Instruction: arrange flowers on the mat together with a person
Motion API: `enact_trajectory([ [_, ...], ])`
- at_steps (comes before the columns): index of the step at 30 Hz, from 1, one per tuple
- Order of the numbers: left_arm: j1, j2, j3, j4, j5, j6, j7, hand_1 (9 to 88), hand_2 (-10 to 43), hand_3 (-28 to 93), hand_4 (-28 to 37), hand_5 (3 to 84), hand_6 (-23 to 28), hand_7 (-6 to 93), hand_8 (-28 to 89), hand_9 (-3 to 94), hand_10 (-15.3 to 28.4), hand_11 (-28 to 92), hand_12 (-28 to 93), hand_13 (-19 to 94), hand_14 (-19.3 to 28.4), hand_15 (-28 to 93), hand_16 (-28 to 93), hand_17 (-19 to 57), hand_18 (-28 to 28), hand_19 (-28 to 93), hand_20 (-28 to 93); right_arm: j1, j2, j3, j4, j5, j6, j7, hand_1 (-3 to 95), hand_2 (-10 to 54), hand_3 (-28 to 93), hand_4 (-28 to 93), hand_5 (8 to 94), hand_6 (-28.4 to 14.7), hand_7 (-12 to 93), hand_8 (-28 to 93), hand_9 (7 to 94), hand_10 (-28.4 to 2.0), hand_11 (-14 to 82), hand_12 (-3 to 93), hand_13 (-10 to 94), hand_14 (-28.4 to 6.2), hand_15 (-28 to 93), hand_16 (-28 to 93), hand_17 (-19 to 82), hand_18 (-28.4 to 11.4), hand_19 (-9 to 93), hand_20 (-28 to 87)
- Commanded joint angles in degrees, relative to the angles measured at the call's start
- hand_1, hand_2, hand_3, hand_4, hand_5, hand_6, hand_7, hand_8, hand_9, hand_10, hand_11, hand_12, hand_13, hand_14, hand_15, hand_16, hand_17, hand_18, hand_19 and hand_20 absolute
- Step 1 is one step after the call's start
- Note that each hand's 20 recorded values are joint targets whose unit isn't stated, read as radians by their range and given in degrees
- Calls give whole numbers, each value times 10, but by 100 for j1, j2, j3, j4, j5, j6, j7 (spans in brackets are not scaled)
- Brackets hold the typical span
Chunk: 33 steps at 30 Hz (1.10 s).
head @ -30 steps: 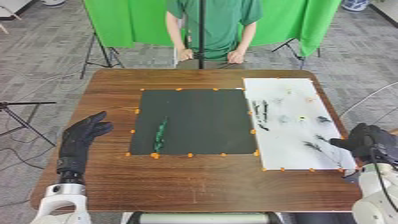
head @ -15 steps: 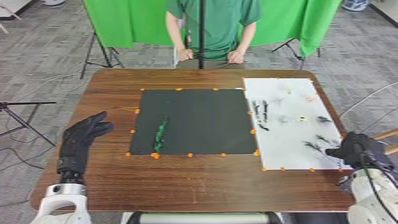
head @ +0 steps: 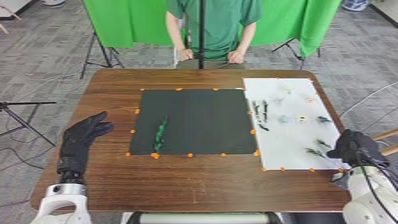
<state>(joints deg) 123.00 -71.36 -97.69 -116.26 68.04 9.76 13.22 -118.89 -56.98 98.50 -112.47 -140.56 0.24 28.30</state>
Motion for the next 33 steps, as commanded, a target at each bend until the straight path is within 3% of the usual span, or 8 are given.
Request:
enact_trajectory([
  [1, 85, -13, 18, -2, 42, -49, -70, 269, 153, 671, -277, 524, 44, 121, -62, 544, 156, 210, 149, 469, 187, 230, -13, 139, 121, 114, 188, -51, -59, 82, -198, 717, 330, 155, 868, -95, -282, 432, 870, 11, 230, 106, 856, -110, 477, 401, 701, -157, 854, 542, 318, -262, 728, 584],
  [8, 108, 10, -2, -29, 51, -44, -91, 267, 139, 671, -274, 523, 45, 120, -62, 544, 156, 210, 148, 467, 187, 228, -13, 137, 121, 114, 188, 244, -110, -31, -809, 1186, 760, 318, 869, -95, -283, 437, 880, 9, 216, 105, 885, -90, 452, 378, 715, -153, 853, 537, 331, -262, 735, 579],
  [18, 110, 48, -36, -44, 68, -73, -158, 267, 130, 669, -269, 524, 46, 119, -61, 543, 155, 209, 148, 465, 187, 229, -13, 136, 121, 113, 188, 642, -402, -572, -1604, 1441, 691, 35, 879, -95, -283, 426, 894, 2, 200, 95, 929, -85, 401, 322, 737, -145, 845, 517, 344, -265, 747, 569],
  [28, 161, 83, -49, -83, 86, -56, -247, 267, 125, 670, -267, 523, 46, 118, -61, 542, 155, 209, 148, 465, 186, 228, -13, 135, 120, 112, 188, 1465, -1084, -1986, -1445, 1631, 664, 29, 886, -95, -283, 422, 899, -1, 198, 91, 937, -85, 390, 303, 745, -144, 840, 512, 346, -263, 748, 563],
  [33, 199, 103, -58, -108, 96, -36, -283, 267, 124, 672, -266, 522, 46, 117, -61, 540, 155, 208, 148, 464, 186, 228, -13, 134, 120, 112, 188, 1875, -1308, -2583, -1061, 1706, 726, 147, 891, -95, -283, 415, 899, -1, 197, 92, 937, -85, 392, 282, 750, -141, 837, 508, 347, -262, 747, 559],
])
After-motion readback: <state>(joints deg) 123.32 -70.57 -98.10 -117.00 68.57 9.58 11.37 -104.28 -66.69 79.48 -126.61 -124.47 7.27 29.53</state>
